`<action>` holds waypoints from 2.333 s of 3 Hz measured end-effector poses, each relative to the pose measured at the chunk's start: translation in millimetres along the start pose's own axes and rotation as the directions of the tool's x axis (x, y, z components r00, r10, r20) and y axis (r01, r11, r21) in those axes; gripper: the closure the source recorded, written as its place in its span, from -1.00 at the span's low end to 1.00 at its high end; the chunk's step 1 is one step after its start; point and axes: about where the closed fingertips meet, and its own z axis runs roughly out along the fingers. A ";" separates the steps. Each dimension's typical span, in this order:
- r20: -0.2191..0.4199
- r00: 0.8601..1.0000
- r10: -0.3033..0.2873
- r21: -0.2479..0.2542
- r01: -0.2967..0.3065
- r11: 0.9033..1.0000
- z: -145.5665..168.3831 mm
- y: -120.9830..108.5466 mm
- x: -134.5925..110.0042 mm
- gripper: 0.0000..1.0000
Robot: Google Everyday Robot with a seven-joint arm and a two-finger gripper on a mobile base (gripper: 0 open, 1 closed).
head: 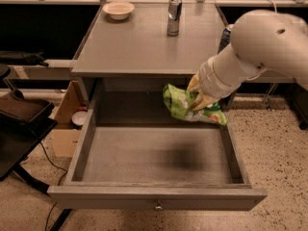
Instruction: Place green rice chip bag into top drawer
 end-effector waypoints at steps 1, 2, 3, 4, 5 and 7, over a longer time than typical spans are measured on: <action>0.071 0.995 -0.073 -0.089 0.079 0.993 42.9 18.0 7.0 1.00; 0.080 0.993 -0.084 -0.100 0.092 0.991 49.4 21.5 8.3 1.00; 0.080 0.993 -0.084 -0.100 0.092 0.991 49.5 21.6 8.2 0.67; 0.080 0.993 -0.084 -0.100 0.092 0.991 49.5 21.6 8.2 0.23; 0.080 0.993 -0.085 -0.100 0.092 0.991 49.5 21.6 8.2 -0.23; 0.107 0.986 -0.131 -0.094 0.141 0.985 37.5 15.8 3.1 -1.00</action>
Offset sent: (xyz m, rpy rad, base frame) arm 0.0038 0.0029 -0.0420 -0.0106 0.0681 0.1020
